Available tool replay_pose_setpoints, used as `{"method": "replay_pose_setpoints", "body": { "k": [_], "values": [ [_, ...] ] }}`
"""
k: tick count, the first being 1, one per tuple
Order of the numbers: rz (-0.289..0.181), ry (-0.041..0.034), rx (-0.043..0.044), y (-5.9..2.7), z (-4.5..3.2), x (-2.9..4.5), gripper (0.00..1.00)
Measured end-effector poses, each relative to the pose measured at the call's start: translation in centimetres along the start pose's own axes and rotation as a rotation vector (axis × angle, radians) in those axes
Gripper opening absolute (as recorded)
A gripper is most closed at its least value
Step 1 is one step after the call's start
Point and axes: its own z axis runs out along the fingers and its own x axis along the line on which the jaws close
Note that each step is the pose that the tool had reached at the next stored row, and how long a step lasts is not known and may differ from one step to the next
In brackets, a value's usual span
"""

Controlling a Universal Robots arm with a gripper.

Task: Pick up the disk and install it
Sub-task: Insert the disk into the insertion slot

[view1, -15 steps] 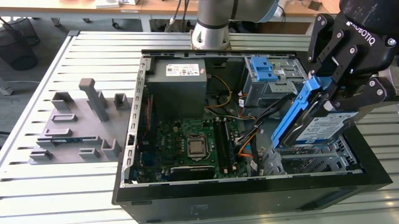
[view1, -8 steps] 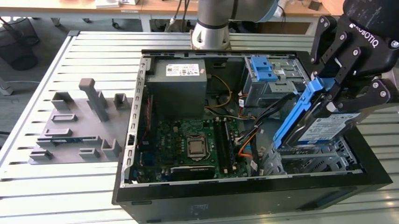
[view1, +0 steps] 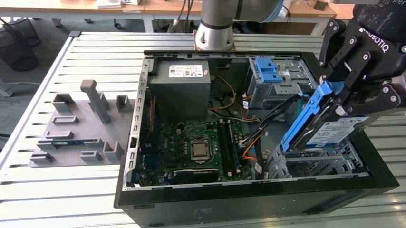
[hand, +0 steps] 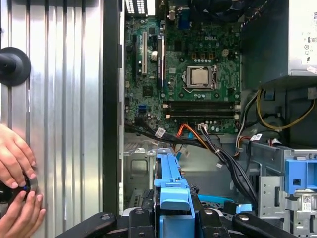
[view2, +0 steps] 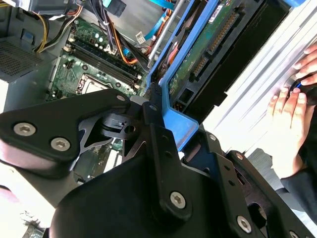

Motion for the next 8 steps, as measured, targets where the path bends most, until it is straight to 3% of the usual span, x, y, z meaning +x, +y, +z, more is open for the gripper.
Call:
{"method": "replay_pose_setpoints", "body": {
  "k": [8],
  "values": [
    [-0.009, 0.0010, -0.0002, -0.20, 0.41, 0.01, 0.36]
  ]
}}
